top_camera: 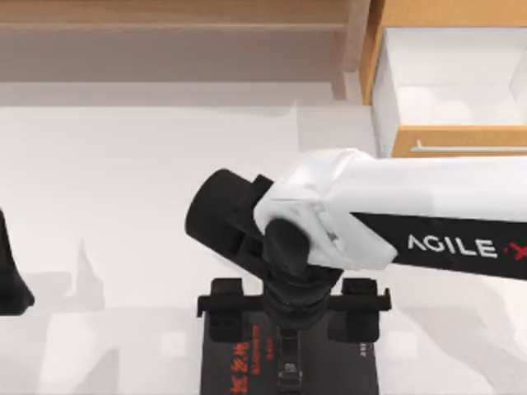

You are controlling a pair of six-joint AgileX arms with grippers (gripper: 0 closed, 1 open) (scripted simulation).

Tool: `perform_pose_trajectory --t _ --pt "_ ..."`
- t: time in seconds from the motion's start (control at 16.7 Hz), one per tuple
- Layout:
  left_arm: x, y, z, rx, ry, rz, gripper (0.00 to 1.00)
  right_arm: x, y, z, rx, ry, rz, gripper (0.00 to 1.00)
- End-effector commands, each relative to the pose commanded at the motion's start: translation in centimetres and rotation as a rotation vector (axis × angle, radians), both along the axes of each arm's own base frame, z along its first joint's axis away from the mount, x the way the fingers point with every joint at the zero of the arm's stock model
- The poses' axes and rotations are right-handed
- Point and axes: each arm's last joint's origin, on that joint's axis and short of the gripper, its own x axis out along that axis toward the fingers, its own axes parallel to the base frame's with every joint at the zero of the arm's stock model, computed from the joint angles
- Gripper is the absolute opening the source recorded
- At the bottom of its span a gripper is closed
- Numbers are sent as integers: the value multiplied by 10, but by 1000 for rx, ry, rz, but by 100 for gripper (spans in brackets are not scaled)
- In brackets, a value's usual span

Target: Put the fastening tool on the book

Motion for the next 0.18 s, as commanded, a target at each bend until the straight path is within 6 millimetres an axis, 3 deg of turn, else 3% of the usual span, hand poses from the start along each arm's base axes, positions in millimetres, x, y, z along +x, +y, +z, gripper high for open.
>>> perform_pose_trajectory --t 0.18 --pt "0 0 0 0 0 0 100 0 0 0 0 0 0 100"
